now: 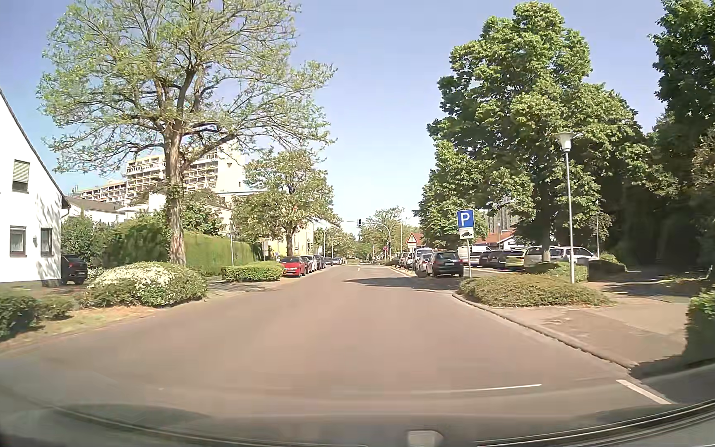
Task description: Follow the waypoints while adhering to traffic rules and regulations
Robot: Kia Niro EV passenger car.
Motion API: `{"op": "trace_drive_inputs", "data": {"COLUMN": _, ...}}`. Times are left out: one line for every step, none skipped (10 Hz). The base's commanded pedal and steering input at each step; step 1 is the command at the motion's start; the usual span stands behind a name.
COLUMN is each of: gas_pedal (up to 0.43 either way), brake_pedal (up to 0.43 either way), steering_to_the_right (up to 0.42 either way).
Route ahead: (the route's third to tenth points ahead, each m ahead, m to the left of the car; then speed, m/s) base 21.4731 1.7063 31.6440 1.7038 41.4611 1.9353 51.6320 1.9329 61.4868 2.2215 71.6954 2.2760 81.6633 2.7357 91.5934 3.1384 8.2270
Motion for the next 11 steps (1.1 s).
{"op": "trace_drive_inputs", "data": {"gas_pedal": 0.087, "brake_pedal": 0.03, "steering_to_the_right": -0.009}}
{"op": "trace_drive_inputs", "data": {"gas_pedal": 0.087, "brake_pedal": 0.03, "steering_to_the_right": -0.007}}
{"op": "trace_drive_inputs", "data": {"gas_pedal": 0.087, "brake_pedal": 0.03, "steering_to_the_right": -0.005}}
{"op": "trace_drive_inputs", "data": {"gas_pedal": 0.087, "brake_pedal": 0.03, "steering_to_the_right": -0.005}}
{"op": "trace_drive_inputs", "data": {"gas_pedal": 0.087, "brake_pedal": 0.03, "steering_to_the_right": -0.005}}
{"op": "trace_drive_inputs", "data": {"gas_pedal": 0.087, "brake_pedal": 0.03, "steering_to_the_right": -0.004}}
{"op": "trace_drive_inputs", "data": {"gas_pedal": 0.087, "brake_pedal": 0.03, "steering_to_the_right": -0.004}}
{"op": "trace_drive_inputs", "data": {"gas_pedal": 0.087, "brake_pedal": 0.03, "steering_to_the_right": -0.004}}
{"op": "trace_drive_inputs", "data": {"gas_pedal": 0.087, "brake_pedal": 0.03, "steering_to_the_right": -0.003}}
{"op": "trace_drive_inputs", "data": {"gas_pedal": 0.087, "brake_pedal": 0.03, "steering_to_the_right": -0.003}}
{"op": "trace_drive_inputs", "data": {"gas_pedal": 0.087, "brake_pedal": 0.03, "steering_to_the_right": -0.003}}
